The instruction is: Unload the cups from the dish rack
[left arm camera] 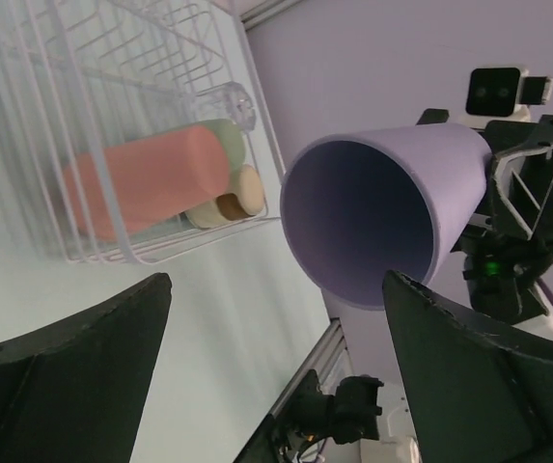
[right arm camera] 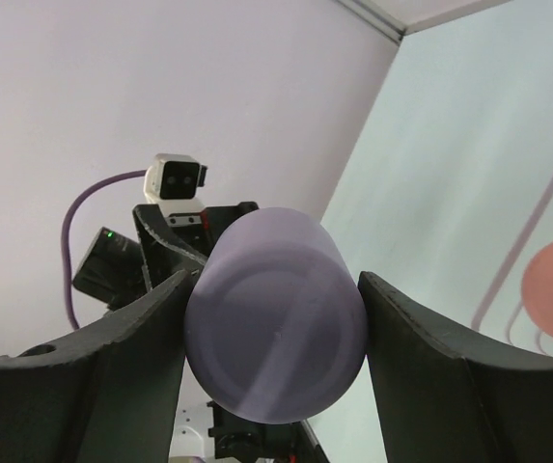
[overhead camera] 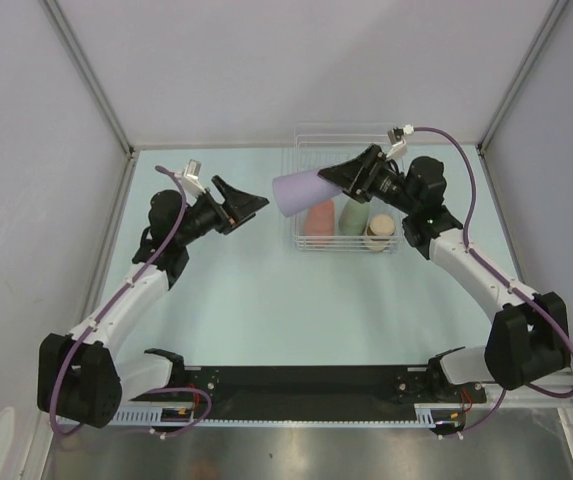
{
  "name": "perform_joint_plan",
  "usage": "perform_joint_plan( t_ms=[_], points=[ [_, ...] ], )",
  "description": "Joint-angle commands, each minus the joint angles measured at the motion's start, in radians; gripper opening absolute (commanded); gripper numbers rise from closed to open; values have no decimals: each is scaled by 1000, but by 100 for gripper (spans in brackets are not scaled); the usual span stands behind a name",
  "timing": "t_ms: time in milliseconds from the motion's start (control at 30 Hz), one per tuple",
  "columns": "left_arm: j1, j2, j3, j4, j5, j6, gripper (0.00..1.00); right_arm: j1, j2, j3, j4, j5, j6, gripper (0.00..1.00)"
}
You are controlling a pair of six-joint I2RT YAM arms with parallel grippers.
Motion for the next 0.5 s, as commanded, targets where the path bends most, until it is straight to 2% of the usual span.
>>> perform_joint_plan(
  t_ms=[0,267,467],
  points=[
    [1,-57,-20,198,84,-82,96,31,-46,-24,109,-26,33,0],
    [2,-119,6,94,-8,-17,96,21,-66,-58,124,5,30,0],
    [1,-104,15,103,-7,-21,96,39,-24,-52,131,-12,36,0]
  ],
)
